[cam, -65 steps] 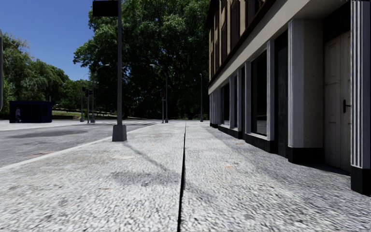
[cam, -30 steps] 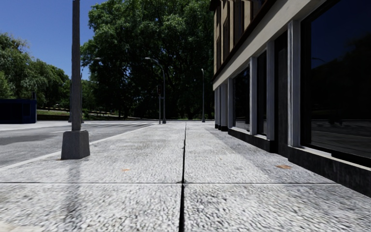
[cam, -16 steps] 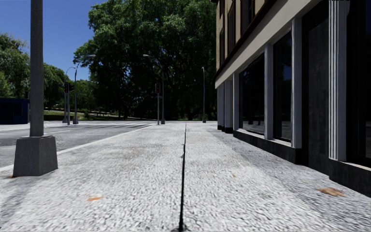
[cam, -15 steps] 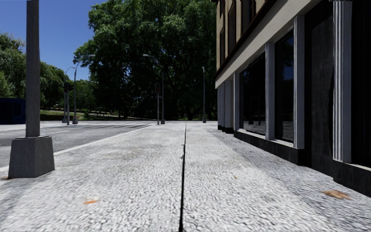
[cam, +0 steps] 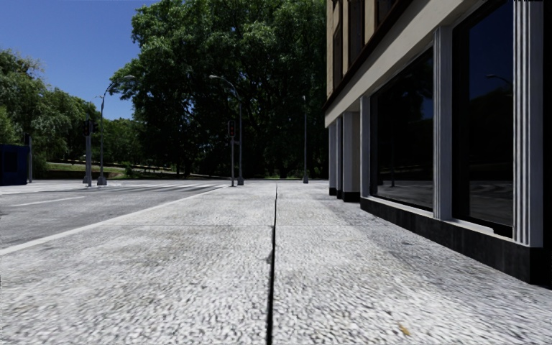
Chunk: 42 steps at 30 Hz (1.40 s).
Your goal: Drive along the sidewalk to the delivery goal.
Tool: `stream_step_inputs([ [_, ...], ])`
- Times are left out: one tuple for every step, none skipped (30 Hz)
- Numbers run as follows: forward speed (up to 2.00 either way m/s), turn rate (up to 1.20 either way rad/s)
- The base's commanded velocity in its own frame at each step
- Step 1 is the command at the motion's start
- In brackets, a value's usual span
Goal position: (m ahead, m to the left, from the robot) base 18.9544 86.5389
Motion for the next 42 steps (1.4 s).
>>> stream_step_inputs([
  [2.00, 0.00],
  [2.00, 0.00],
  [2.00, 0.00],
  [2.00, 0.00],
  [2.00, 0.00],
  [2.00, 0.00],
  [2.00, 0.00],
  [2.00, 0.00],
  [2.00, 0.00],
  [2.00, 0.00],
  [2.00, 0.00],
  [2.00, 0.00],
  [2.00, 0.00],
  [2.00, 0.00],
  [2.00, 0.00],
  [2.00, 0.00],
  [2.00, 0.00],
  [2.00, 0.00],
  [2.00, 0.00],
  [2.00, 0.00],
  [2.00, 0.00],
  [2.00, 0.00],
  [2.00, 0.00],
  [2.00, 0.00],
  [2.00, 0.00],
  [2.00, 0.00],
  [2.00, 0.00],
  [2.00, 0.00],
  [2.00, 0.00],
  [2.00, 0.00],
  [2.00, 0.00],
  [2.00, 0.00],
  [2.00, 0.00],
  [2.00, 0.00],
  [2.00, 0.00],
  [2.00, 0.00],
  [2.00, 0.00],
  [2.00, 0.00],
  [2.00, 0.00],
  [2.00, 0.00],
  [2.00, 0.00],
  [2.00, 0.00],
])
